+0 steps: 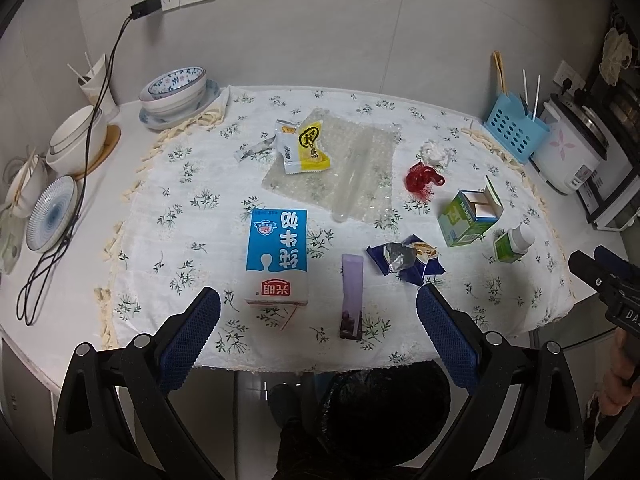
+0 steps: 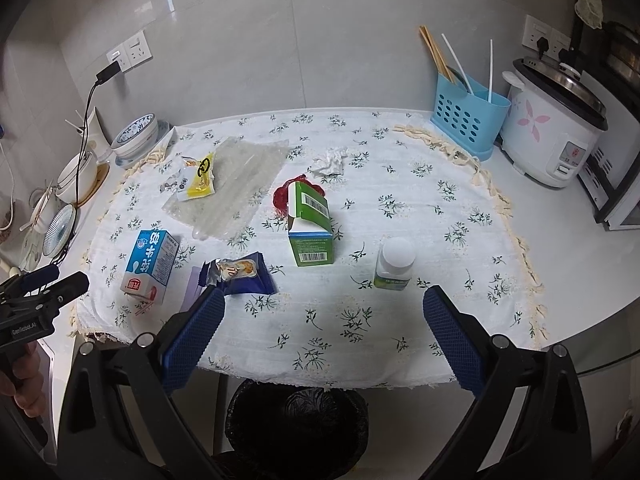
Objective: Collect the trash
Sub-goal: 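Grasp the blue milk carton with the left tool while the right tool grasps the green box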
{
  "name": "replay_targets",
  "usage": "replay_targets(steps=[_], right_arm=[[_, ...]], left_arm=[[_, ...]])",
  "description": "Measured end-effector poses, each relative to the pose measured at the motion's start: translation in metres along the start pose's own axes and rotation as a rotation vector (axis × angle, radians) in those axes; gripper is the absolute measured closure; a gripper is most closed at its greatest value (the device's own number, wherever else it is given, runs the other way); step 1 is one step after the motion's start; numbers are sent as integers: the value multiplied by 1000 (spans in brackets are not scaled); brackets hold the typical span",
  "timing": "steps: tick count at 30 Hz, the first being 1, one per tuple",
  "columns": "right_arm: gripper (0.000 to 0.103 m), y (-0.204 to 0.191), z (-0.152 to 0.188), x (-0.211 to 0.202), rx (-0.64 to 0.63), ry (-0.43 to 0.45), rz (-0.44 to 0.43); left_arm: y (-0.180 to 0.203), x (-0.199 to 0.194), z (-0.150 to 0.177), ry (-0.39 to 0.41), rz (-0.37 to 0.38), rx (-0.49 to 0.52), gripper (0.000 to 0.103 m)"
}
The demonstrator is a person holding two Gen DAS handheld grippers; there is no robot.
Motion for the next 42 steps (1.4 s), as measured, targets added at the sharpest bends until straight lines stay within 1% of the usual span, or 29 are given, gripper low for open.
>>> replay_targets(steps=[2, 6, 9, 15, 19, 20, 22, 24, 25, 27, 28, 29, 30, 34, 42], right_arm=[[7, -3, -2, 12, -8, -11, -4], [7, -5, -5, 47, -18, -41, -8], [7, -1, -7, 73, -2, -64, -1], [8, 12, -12, 118, 48, -83, 27], [12, 23, -16, 140, 93, -91, 49], [14, 25, -17, 146, 103, -96, 53], [17, 29, -19, 155, 116, -103, 65], [22, 30, -19, 161, 128, -112, 72], [25, 32, -20, 164, 139, -112, 74], [29, 33, -21, 167, 158, -106, 82], [37, 34, -22, 169, 163, -108, 86], [52, 33, -22, 171, 166, -112, 83], [56, 31, -22, 172, 167, -114, 76], [58, 26, -30, 163, 163, -80, 83], [58, 10, -41, 118, 152, -5, 98]], left_arm=[[-2, 11, -3, -13, -6, 1, 7], [-7, 45, -8, -63, -5, -4, 7], [-10, 71, -13, -85, -26, 8, 8], [-14, 127, -18, -152, -40, 28, 9], [-15, 152, -21, -181, -36, 42, 11], [-13, 156, -22, -185, -35, 51, 12], [-9, 163, -22, -197, -24, 72, 15], [-6, 169, -22, -208, -11, 86, 21], [-4, 172, -22, -213, -4, 92, 23], [0, 176, -22, -227, 8, 109, 35], [1, 178, -22, -231, 13, 115, 37], [3, 179, -22, -232, 18, 122, 39], [4, 179, -23, -230, 22, 126, 40], [5, 177, -28, -227, 53, 139, 41], [3, 148, -44, -160, 75, 155, 41]])
Point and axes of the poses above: each gripper's, at about its wrist camera, not at the fingertips, and x roughly the way its jaws point, y to its right, z to its underside, the point moved 9 cm from there along x, roughly the way its jaws point, and after that the axes turned 14 degrees about -z, right-handed, at the moved point
